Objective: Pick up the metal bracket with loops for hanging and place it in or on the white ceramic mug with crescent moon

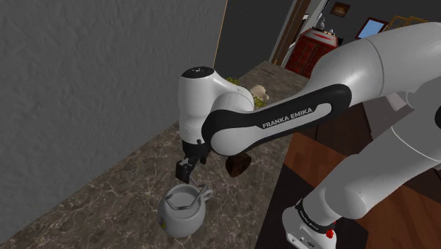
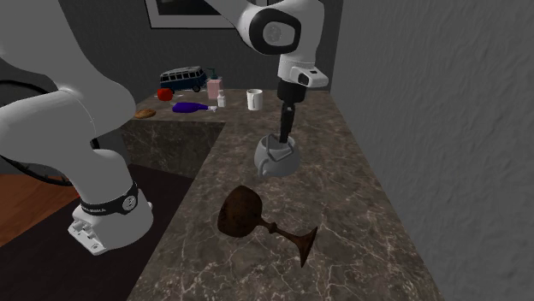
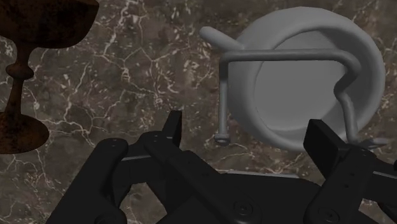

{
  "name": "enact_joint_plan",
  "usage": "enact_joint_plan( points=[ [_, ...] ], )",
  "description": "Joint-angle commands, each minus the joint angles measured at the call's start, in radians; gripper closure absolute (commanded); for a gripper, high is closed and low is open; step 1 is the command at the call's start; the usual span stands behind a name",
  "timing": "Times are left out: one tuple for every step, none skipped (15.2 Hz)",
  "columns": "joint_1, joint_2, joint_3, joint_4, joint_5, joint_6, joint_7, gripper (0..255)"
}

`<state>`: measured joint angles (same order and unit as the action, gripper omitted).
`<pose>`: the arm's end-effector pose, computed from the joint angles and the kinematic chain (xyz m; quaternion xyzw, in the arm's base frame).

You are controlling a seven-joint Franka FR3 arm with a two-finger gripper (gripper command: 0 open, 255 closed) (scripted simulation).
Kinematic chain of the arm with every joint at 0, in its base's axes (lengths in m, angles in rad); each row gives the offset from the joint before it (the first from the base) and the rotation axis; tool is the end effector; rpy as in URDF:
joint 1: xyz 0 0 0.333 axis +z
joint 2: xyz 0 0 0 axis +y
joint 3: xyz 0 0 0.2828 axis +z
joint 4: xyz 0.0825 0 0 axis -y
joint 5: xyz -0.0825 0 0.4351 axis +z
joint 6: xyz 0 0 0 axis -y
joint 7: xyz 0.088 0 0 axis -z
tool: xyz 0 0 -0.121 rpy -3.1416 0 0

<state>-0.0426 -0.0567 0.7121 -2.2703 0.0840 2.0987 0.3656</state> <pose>0.4194 0.3357 0.2876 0.9898 0.1263 -0.0635 0.0173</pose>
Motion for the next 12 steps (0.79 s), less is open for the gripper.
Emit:
enact_joint_plan(
  points=[
    [-0.001,-0.016,-0.003,0.022,0.009,-0.035,-0.008,0],
    [-0.002,-0.030,-0.007,0.046,0.017,-0.070,-0.014,0],
    [-0.003,-0.043,-0.010,0.070,0.023,-0.105,-0.020,0],
    [-0.004,-0.051,-0.013,0.091,0.027,-0.132,-0.023,0],
    [-0.004,-0.051,-0.013,0.091,0.027,-0.132,-0.023,0],
    [-0.004,-0.051,-0.013,0.091,0.027,-0.132,-0.023,0],
    [-0.004,-0.051,-0.013,0.091,0.027,-0.132,-0.023,0],
    [-0.004,-0.051,-0.013,0.091,0.027,-0.132,-0.023,0],
    [-0.004,-0.051,-0.013,0.091,0.027,-0.132,-0.023,0],
    [-0.004,-0.051,-0.013,0.091,0.027,-0.132,-0.023,0],
    [-0.004,-0.051,-0.013,0.091,0.027,-0.132,-0.023,0],
    [-0.004,-0.051,-0.013,0.091,0.027,-0.132,-0.023,0]
  ],
)
